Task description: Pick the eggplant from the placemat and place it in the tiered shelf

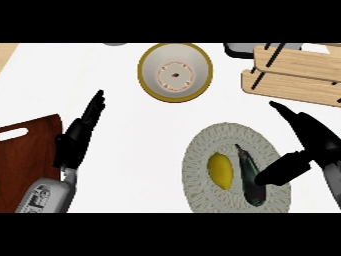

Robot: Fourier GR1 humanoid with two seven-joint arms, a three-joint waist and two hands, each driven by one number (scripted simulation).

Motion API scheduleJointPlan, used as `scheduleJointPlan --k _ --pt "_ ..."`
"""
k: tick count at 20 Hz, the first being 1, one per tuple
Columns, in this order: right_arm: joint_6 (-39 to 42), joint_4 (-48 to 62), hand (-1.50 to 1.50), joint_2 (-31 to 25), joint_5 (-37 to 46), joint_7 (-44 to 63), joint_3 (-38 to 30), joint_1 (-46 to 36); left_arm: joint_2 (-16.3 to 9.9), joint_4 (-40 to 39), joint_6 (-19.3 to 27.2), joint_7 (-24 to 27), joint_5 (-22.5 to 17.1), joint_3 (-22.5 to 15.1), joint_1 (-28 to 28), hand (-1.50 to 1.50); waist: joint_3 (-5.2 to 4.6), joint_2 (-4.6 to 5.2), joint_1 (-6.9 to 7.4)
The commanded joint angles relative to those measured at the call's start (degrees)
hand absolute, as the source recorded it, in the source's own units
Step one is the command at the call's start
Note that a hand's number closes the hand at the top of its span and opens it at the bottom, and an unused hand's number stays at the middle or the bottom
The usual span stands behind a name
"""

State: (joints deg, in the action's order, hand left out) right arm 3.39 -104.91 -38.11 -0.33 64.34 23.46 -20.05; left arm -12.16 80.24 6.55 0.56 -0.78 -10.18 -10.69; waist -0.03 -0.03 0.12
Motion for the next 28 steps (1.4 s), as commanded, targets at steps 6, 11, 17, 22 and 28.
scheduleJointPlan --k 6,11,17,22,28 --pt "0.19 3.3 -1.5 7.38 7.14 7.46 3.66 0.47 1.7 -0.89 0.15 -0.68 1.13 1.6 -1.8 0.0 0.0 0.06 0.03" --pt "1.22 3.2 -1.5 6.84 8.17 3.96 0.92 5.22 1.21 -1.64 -1.42 1.46 1.27 2.88 -0.18 0.0 0.01 0.02 -0.28" --pt "2.66 3.29 -1.5 9.05 10.27 6.07 1.35 5.01 1.54 2.99 -1.78 -0.85 2.6 1.68 2.45 0.0 0.01 -0.07 -0.15" --pt "3.66 4.65 -1.5 11.5 13.14 7.95 3.18 4.39 2.95 4.62 -0.64 -4.71 3.85 1.31 0.7 0.0 0.02 -0.12 0.03" --pt "4.27 7.52 -1.5 12.09 15.62 2.27 1.95 7.98 3.36 2.27 -0.84 -2.78 4.97 2.61 0.35 0.0 0.03 -0.01 -0.26"
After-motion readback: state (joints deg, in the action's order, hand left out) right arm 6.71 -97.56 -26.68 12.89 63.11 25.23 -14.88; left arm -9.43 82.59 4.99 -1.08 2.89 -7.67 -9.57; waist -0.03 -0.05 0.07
